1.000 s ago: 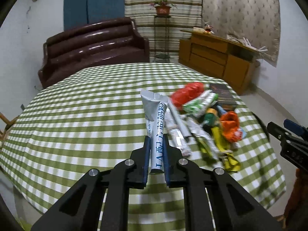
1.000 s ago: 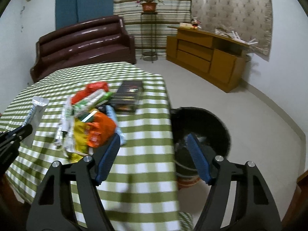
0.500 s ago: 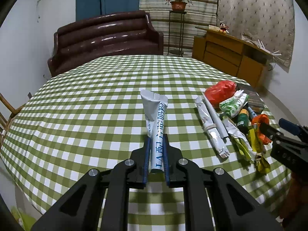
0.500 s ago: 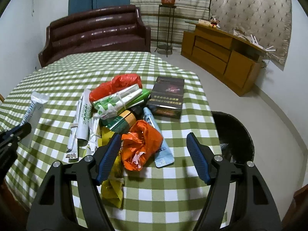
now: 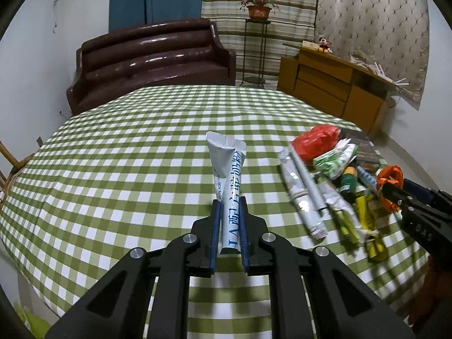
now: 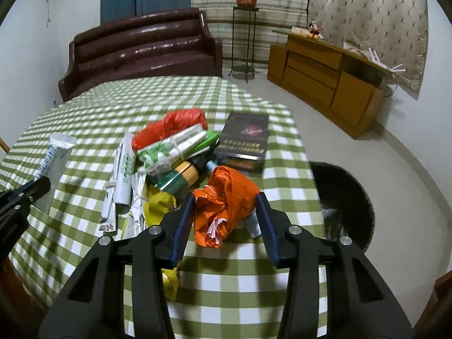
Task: Collect trash
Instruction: 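Grasp the orange plastic bag with the right tool while left tool holds the tube, then carry tube and orange bag over the black bin and open both tools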
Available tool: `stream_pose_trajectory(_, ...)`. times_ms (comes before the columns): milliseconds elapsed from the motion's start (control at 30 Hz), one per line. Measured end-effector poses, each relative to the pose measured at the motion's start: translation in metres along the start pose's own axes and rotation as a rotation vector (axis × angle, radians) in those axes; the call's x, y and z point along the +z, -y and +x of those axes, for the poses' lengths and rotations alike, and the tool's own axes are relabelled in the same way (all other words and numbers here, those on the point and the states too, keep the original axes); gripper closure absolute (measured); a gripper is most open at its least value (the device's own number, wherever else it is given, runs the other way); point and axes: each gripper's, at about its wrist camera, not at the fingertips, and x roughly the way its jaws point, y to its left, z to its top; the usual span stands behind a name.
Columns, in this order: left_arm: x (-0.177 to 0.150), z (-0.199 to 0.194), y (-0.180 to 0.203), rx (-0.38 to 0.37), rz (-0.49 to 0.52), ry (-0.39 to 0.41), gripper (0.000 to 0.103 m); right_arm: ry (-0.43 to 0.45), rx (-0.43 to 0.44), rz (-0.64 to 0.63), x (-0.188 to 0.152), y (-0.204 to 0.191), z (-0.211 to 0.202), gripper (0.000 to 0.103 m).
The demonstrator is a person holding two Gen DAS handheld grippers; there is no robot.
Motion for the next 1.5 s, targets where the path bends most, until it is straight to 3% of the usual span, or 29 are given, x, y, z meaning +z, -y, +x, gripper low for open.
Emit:
stream_pose_trajectory(267, 0.015, -0.010, 0.055, -0.107, 0.066, 0.052, 0.090, 0.047, -0.091, 0.059, 0.001, 0.058, -0.018, 0.060)
stream_pose_trajectory(667, 0.029, 0.010, 0.172, -0.269, 0.186, 0.073, 0.090, 0.055, -0.208, 0.150, -0.007, 0.150, -0.004, 0.060)
stream_pose_trajectory(1067, 0.034, 0.043, 0.247, -0.311, 0.262, 0.025, 0.090, 0.050, -0.221, 0.195, -0.010, 0.197, 0.021, 0.060)
stream_pose_trajectory(1500, 0.036, 0.073, 0.278, -0.300, 0.283, -0.030, 0.089, 0.034, -0.203, 0.220, -0.009, 0.213, 0.047, 0.059)
